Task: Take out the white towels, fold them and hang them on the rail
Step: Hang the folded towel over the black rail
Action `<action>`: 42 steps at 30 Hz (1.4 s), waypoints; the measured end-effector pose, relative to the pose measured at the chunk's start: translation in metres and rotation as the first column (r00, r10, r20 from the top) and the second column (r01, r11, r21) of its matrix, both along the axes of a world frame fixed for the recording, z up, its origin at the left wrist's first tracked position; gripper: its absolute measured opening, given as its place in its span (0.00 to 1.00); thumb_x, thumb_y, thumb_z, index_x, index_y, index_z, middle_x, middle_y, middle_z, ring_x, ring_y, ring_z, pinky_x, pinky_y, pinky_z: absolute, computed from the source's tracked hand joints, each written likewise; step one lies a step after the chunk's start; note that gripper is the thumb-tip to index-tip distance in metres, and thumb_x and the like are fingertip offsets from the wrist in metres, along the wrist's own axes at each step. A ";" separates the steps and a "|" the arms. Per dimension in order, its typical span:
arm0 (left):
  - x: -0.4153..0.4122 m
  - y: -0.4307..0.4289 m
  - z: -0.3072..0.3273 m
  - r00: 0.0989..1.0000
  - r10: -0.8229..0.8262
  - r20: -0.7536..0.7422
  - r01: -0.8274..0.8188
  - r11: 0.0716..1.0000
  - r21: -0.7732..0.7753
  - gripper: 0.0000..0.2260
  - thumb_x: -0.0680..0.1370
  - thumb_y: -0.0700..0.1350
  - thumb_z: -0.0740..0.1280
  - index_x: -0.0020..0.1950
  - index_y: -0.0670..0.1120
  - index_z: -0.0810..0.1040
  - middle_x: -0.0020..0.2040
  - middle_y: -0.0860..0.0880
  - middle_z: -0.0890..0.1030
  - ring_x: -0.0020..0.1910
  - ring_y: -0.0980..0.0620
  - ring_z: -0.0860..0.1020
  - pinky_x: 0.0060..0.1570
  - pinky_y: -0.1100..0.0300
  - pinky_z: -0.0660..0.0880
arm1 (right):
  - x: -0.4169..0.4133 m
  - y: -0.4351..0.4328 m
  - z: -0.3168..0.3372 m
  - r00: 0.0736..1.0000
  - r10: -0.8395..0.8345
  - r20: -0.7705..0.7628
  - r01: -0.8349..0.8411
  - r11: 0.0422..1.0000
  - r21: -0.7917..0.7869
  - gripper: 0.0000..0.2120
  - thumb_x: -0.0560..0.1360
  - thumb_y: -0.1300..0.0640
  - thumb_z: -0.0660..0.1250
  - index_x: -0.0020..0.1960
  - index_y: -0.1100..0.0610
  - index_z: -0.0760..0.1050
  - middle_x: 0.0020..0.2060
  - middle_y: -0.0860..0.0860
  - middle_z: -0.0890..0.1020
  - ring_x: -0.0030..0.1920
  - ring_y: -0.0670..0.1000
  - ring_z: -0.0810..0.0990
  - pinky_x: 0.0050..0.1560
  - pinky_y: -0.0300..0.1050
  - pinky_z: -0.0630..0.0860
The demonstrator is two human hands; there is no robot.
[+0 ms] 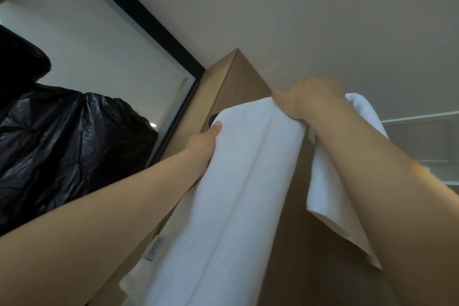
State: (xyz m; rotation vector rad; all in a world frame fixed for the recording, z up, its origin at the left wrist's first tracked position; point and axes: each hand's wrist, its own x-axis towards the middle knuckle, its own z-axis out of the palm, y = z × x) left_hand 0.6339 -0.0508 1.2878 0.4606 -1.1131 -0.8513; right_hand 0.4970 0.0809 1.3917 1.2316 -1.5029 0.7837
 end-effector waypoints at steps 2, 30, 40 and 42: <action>0.000 -0.001 0.001 1.000 0.009 -0.016 -0.009 1.000 0.012 0.24 0.75 0.62 0.67 0.60 0.44 0.79 0.51 0.46 0.83 0.50 0.43 0.81 0.60 0.49 0.76 | -0.001 0.001 -0.003 1.000 0.015 -0.014 -0.015 1.000 -0.003 0.30 0.79 0.37 0.51 0.66 0.59 0.74 0.63 0.58 0.77 0.62 0.60 0.75 0.52 0.51 0.66; 0.000 0.019 0.037 0.999 0.033 0.018 -0.033 0.999 0.005 0.24 0.76 0.60 0.67 0.63 0.44 0.76 0.48 0.47 0.81 0.49 0.44 0.79 0.60 0.47 0.74 | -0.014 0.015 -0.038 0.867 0.435 -0.243 -0.471 0.874 -0.117 0.22 0.76 0.62 0.57 0.69 0.52 0.70 0.63 0.53 0.77 0.61 0.58 0.72 0.58 0.49 0.62; -0.013 0.007 0.051 0.980 0.178 0.093 -0.176 0.984 -0.026 0.29 0.79 0.62 0.61 0.70 0.42 0.72 0.64 0.42 0.77 0.61 0.40 0.75 0.67 0.46 0.69 | -0.014 0.015 -0.007 0.963 0.266 0.045 -0.266 0.964 -0.002 0.23 0.77 0.43 0.58 0.64 0.58 0.74 0.64 0.59 0.77 0.63 0.61 0.74 0.60 0.52 0.68; -0.012 0.005 0.049 0.970 0.215 0.113 -0.213 0.977 -0.028 0.30 0.79 0.63 0.60 0.70 0.41 0.72 0.64 0.42 0.77 0.61 0.40 0.76 0.65 0.48 0.70 | -0.012 0.016 -0.005 0.976 0.206 0.073 -0.208 0.978 0.027 0.28 0.75 0.38 0.60 0.66 0.57 0.73 0.65 0.58 0.76 0.64 0.61 0.74 0.58 0.51 0.68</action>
